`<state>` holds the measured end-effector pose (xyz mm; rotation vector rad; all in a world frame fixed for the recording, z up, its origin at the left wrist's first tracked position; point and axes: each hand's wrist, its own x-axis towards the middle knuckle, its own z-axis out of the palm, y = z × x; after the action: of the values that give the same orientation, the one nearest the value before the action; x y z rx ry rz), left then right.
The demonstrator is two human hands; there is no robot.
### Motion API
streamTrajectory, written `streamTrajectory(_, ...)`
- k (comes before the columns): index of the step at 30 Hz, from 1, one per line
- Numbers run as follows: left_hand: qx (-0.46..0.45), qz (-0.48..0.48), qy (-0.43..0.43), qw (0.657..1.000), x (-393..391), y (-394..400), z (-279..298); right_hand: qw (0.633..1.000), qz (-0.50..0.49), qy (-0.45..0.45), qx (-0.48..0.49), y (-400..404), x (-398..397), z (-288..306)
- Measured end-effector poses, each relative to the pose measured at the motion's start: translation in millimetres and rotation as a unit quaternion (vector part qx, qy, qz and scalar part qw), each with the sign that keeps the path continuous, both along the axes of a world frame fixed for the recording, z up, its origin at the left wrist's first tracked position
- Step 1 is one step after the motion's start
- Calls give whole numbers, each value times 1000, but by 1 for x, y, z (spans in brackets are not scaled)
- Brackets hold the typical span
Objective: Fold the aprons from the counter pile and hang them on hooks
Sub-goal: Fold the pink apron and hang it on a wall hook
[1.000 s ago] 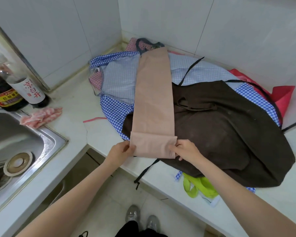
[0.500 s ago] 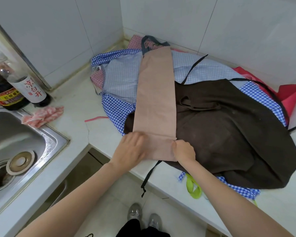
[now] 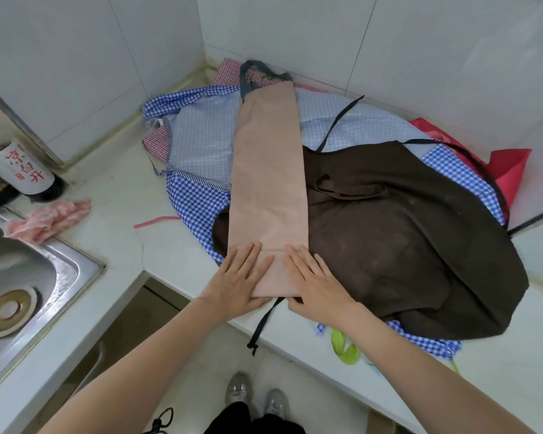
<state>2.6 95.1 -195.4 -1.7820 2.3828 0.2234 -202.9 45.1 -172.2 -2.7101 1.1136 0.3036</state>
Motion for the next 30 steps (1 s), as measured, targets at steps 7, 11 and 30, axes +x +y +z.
streamTrajectory(7,14,14,81,997,34,9,10,997,-18,-7,80,-15,-6,7)
streamTrajectory(11,35,135,262,955,44,3,30,983,-55,-98,143,-22,-15,19)
streamTrajectory(30,-100,274,133,947,31,6,39,880,-383,-145,240,-25,16,20)
